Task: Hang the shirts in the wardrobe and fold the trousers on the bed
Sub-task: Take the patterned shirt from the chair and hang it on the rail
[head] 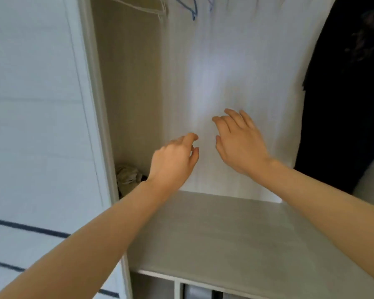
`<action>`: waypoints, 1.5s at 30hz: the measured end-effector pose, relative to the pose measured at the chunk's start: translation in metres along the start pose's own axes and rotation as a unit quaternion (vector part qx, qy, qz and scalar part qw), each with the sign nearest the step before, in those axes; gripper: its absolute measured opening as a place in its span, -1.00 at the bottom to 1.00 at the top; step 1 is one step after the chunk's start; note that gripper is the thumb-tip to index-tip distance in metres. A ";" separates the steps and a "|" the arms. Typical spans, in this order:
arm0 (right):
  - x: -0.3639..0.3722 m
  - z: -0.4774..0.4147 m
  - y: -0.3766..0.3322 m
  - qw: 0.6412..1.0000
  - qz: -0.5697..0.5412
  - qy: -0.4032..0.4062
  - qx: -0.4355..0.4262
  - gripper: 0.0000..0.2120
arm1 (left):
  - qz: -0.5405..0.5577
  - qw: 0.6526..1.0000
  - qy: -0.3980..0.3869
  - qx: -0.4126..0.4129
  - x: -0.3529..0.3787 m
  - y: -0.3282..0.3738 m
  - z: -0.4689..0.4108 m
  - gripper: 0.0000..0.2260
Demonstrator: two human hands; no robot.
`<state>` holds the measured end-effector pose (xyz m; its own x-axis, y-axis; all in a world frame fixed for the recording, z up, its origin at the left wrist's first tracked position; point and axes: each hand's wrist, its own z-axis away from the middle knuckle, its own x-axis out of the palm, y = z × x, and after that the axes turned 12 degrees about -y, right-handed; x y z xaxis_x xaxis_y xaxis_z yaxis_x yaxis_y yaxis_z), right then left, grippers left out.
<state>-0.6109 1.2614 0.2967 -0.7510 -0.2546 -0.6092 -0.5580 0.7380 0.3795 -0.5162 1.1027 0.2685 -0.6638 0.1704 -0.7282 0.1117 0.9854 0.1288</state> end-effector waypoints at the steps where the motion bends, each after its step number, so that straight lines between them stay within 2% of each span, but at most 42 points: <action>1: 0.004 0.003 -0.021 1.000 -0.026 0.000 -0.013 -0.60 | -0.008 1.000 0.008 -0.008 -0.006 -0.010 0.018 -0.76; 7: 0.012 0.023 -0.133 0.980 -0.178 -0.004 -0.094 -0.60 | -0.063 0.994 0.023 -0.082 -0.038 -0.058 0.116 -0.83; 11: 0.008 0.039 -0.193 0.943 -0.294 -0.003 -0.153 -0.62 | -0.114 0.983 0.034 -0.137 -0.054 -0.075 0.176 -0.82; 16: 0.014 0.049 -0.260 0.891 -0.387 -0.010 -0.239 -0.64 | -0.163 0.959 0.032 -0.228 -0.064 -0.090 0.234 -0.82; 22: 0.035 0.056 -0.331 0.820 -0.468 -0.064 -0.321 -0.66 | -0.184 0.909 0.005 -0.374 -0.065 -0.106 0.294 -0.80; 26: 0.051 0.067 -0.376 0.771 -0.511 -0.090 -0.370 -0.71 | -0.198 0.862 -0.015 -0.467 -0.059 -0.113 0.341 -0.81; 30: 0.062 0.077 -0.419 0.731 -0.552 -0.117 -0.383 -0.72 | -0.202 0.810 -0.035 -0.549 -0.057 -0.125 0.386 -0.82; 33: 0.070 0.081 -0.451 0.714 -0.561 -0.149 -0.392 -0.71 | -0.188 0.768 -0.046 -0.610 -0.061 -0.140 0.416 -0.80; 36: 0.081 0.082 -0.488 0.707 -0.557 -0.179 -0.398 -0.71 | -0.172 0.741 -0.048 -0.648 -0.067 -0.160 0.439 -0.78; 45: 0.085 0.045 -0.621 0.706 -0.541 -0.236 -0.391 -0.72 | -0.156 0.706 -0.053 -0.688 -0.115 -0.271 0.505 -0.78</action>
<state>-0.3120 0.8093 -0.0222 0.3634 -0.0322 -0.9311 -0.8780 -0.3459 -0.3307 -0.0964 0.8176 -0.0227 -0.4299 0.0177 -0.9027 -0.9013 0.0498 0.4302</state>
